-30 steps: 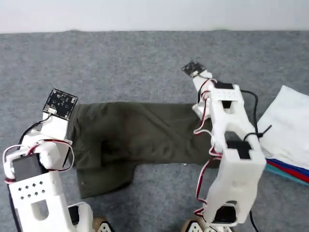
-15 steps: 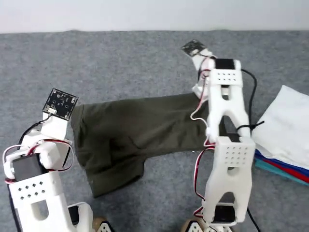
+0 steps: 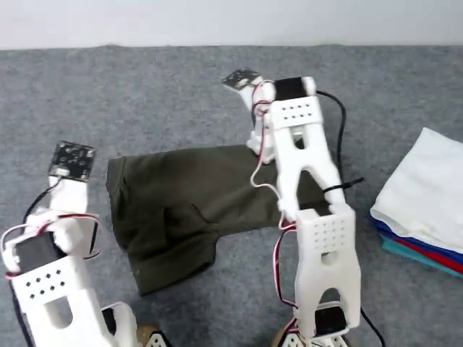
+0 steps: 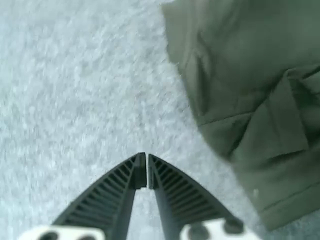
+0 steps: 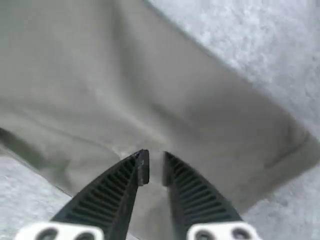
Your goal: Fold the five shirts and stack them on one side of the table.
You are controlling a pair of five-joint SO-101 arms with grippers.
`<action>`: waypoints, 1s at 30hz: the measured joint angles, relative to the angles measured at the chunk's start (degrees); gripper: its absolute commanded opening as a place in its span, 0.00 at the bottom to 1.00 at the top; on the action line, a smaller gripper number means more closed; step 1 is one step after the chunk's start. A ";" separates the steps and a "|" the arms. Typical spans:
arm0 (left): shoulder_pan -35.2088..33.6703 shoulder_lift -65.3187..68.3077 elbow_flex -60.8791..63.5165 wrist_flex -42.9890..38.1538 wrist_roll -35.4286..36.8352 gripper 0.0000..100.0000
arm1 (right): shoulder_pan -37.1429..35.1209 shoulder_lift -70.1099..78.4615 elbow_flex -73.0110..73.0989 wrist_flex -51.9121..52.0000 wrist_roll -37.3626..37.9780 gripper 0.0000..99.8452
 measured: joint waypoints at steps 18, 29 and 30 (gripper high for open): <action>-28.92 0.00 2.90 -3.08 -11.87 0.02 | -35.96 -2.73 5.71 0.00 -0.18 0.01; -29.98 0.00 2.90 -3.16 -11.96 0.02 | -41.67 -2.46 5.89 0.00 -4.13 0.01; -29.98 0.00 2.90 -3.16 -11.96 0.02 | -42.29 -1.85 5.89 0.00 -4.31 0.01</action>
